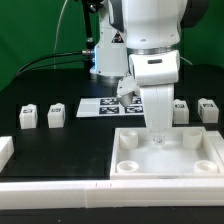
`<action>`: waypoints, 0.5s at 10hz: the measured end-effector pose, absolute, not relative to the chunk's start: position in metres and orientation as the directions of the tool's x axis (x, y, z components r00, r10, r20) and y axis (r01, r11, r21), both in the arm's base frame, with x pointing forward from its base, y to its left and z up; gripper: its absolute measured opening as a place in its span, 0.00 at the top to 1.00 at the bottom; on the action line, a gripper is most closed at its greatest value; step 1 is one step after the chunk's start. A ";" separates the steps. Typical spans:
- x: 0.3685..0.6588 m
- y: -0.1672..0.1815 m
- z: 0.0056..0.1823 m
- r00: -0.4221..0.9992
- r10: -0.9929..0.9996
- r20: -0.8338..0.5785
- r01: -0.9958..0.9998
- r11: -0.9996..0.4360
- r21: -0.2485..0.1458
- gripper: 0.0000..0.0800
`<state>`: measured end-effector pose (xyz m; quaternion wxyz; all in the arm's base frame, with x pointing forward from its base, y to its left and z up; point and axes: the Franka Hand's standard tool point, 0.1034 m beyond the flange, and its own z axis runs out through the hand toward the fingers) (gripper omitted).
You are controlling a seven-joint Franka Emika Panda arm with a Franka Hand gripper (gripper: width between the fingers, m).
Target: Assemble one leg
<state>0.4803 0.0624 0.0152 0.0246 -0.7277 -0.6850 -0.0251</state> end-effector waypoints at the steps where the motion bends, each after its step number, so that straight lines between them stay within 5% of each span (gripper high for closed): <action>1: 0.480 0.063 0.018 0.064 0.996 0.069 0.998 -0.064 0.001 0.19; 5: 0.455 0.064 0.053 0.154 0.987 0.045 0.988 -0.155 0.011 0.19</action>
Offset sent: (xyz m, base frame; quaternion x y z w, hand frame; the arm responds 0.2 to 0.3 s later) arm -0.0314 0.0004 0.0369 -0.0182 -0.0247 0.0380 0.9988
